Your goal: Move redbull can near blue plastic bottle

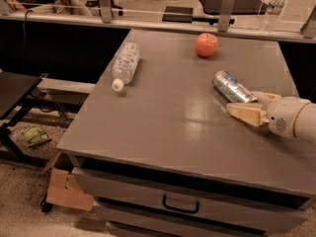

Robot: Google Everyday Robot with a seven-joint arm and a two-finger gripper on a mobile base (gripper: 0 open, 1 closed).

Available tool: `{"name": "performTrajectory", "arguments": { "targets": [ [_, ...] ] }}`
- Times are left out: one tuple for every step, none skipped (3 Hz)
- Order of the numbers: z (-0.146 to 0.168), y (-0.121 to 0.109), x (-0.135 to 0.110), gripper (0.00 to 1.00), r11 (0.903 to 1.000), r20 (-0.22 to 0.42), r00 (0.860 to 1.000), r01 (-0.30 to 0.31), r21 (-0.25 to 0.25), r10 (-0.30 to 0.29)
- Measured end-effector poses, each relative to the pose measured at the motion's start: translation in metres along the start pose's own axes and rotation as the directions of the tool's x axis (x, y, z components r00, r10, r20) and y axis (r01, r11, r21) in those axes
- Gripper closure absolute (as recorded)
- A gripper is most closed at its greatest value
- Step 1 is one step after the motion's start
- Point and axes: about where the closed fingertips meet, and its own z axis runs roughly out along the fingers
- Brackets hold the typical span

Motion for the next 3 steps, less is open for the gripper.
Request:
{"name": "performTrajectory", "arguments": {
  "targets": [
    [0.004, -0.002, -0.003, 0.72, 1.0, 0.006, 1.0, 0.009, 0.003, -0.009],
    [0.025, 0.028, -0.029, 1.0, 0.9931, 0.01, 0.999, 0.054, -0.104, -0.053],
    [0.043, 0.054, -0.039, 1.0, 0.9804, 0.006, 0.998, 0.066, -0.186, -0.066]
  ]
}}
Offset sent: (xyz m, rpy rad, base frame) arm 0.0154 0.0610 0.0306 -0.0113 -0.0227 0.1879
